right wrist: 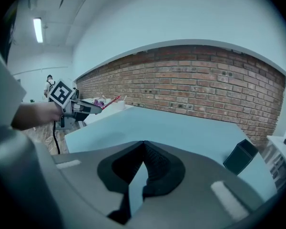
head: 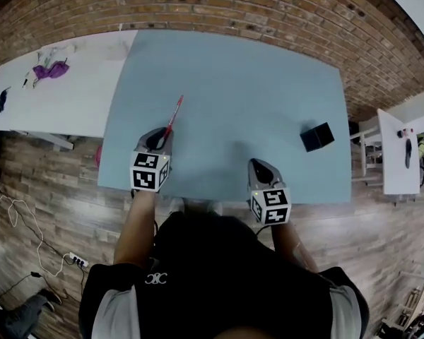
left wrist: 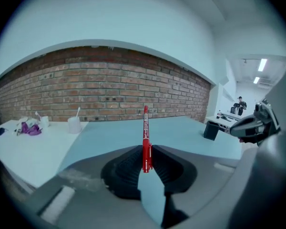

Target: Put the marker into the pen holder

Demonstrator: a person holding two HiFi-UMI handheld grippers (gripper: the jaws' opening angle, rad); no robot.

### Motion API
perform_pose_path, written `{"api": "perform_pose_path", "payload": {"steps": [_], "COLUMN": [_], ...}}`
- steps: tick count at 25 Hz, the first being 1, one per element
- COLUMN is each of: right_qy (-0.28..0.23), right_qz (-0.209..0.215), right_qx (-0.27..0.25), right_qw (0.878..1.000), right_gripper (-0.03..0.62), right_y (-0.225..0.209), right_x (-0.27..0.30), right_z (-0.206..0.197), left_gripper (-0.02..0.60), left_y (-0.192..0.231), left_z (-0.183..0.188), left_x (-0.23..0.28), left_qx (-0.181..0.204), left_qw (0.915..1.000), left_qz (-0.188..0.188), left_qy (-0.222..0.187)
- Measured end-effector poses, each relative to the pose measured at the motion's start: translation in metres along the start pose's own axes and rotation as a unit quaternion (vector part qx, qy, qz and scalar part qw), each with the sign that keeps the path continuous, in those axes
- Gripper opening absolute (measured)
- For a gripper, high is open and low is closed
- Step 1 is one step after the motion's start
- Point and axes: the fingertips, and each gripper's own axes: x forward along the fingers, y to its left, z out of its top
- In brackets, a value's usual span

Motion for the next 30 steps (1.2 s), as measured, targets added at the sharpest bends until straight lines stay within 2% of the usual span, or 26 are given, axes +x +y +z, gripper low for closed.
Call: {"api": "perform_pose_path", "payload": {"steps": [4,8,11,14,18,22,26,30], "right_qy": [-0.003,-0.025,-0.029,-0.021,-0.011,0.005,0.009,0.009], "right_qz": [-0.018,-0.061,-0.096,-0.115,-0.139,-0.151,-0.164,-0.162], "right_qx": [0.014,0.023,0.030,0.032,0.039,0.017,-0.009,-0.017], "right_qw": [1.000,0.998,0.995,0.993,0.989,0.988,0.986,0.987], "right_gripper": [0.005,0.005,0.005,0.005,0.005,0.005,0.005,0.005], "right_y": [0.021,0.029,0.038,0.045,0.057,0.066,0.051,0.028], "right_x": [0.002,0.007,0.003,-0.001,-0.004,-0.004,-0.008,-0.014], "right_z": [0.003,0.020,0.022,0.020,0.013,0.012,0.022,0.027], "left_gripper": [0.063,0.063,0.063,0.063,0.063,0.063,0.063,0.063], "left_y": [0.007,0.019,0.019,0.021,0.028,0.029,0.023,0.015], "left_z": [0.029,0.062,0.070,0.070,0.071,0.070,0.074,0.077], "left_x": [-0.020,-0.016,-0.012,-0.014,-0.009,-0.001,0.007,0.014], "left_qx": [0.035,0.051,0.061,0.067,0.057,0.048,0.037,0.027], "left_qw": [0.9988,0.9950,0.9909,0.9884,0.9866,0.9840,0.9822,0.9832], "left_qz": [-0.020,-0.057,-0.094,-0.108,-0.124,-0.143,-0.157,-0.150], "left_qy": [-0.027,-0.064,-0.075,-0.084,-0.089,-0.094,-0.096,-0.101]}}
